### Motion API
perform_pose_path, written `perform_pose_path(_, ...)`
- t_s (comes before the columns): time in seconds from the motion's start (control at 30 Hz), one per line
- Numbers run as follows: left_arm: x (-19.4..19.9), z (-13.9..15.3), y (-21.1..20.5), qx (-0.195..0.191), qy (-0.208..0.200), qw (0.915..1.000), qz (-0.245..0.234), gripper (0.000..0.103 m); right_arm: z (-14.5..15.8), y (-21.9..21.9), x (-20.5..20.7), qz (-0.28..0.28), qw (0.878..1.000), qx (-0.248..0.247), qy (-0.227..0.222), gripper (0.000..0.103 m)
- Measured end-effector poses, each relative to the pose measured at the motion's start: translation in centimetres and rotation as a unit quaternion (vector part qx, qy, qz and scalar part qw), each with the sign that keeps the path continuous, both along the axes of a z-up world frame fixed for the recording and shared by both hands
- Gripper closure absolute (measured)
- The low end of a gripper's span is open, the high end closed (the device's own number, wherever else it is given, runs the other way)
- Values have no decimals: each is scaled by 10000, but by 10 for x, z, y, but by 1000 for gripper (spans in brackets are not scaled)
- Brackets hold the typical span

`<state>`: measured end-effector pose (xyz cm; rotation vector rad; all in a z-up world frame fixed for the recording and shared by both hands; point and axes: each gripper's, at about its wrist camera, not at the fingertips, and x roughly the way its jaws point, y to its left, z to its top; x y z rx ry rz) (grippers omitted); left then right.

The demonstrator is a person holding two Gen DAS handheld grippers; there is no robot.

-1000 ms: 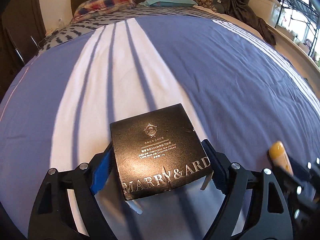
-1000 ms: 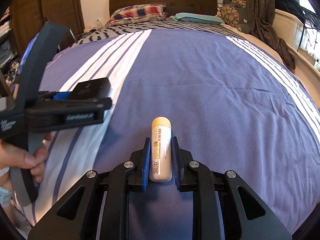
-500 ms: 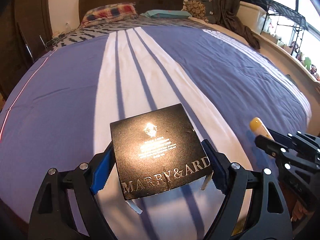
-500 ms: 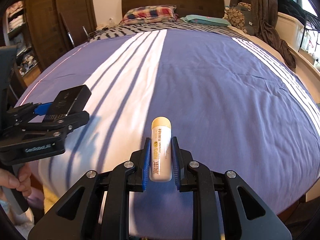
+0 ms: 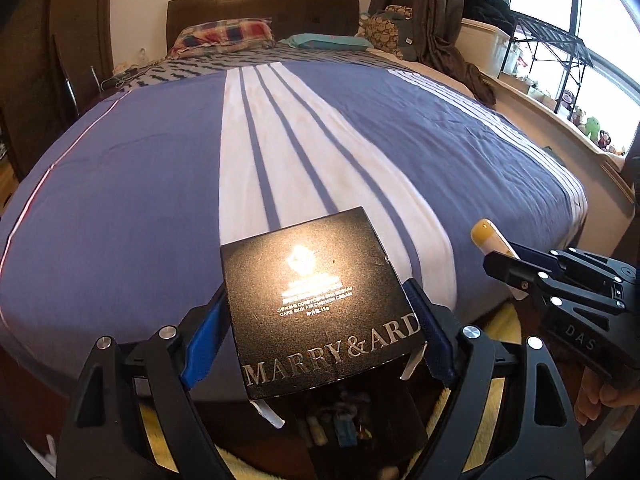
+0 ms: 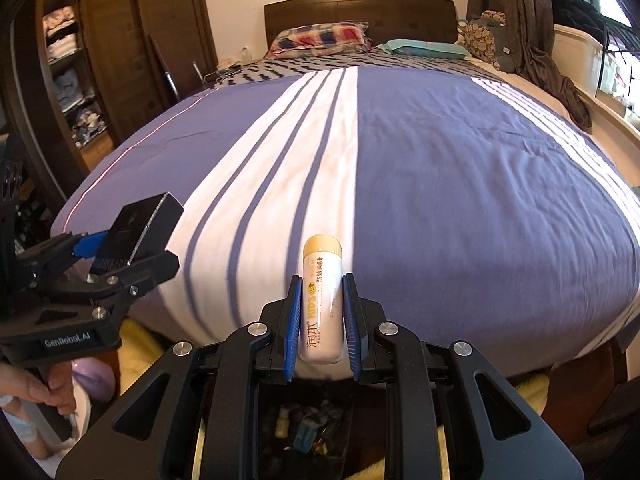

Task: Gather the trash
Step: 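Carry the black box and white tube down over the black bin, then open both grippers to drop the box and tube into the bin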

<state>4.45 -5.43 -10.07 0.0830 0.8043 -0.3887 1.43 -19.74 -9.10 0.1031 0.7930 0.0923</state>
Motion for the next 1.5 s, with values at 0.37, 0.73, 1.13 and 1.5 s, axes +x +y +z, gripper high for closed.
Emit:
perform_pose_path(0.37, -49, -55, 9, 64, 615, 9981, 33, 24, -38, 16, -42, 167, 9991, 32, 393, 82)
perform_pose_path(0.73, -62, -121, 12, 237, 1364, 9904, 1, 24, -87, 8, -54, 61, 9951, 96, 985, 82)
perform_pose_path(1.13, -52, -192, 11, 313, 2355, 9711, -208, 24, -158, 17, -38, 218, 9802, 249, 1951, 82)
perform_pose_path(1.5, -39, -226, 0, 435, 2773, 9593, -308, 24, -196, 26, -20, 279, 9663, 356, 2533, 82)
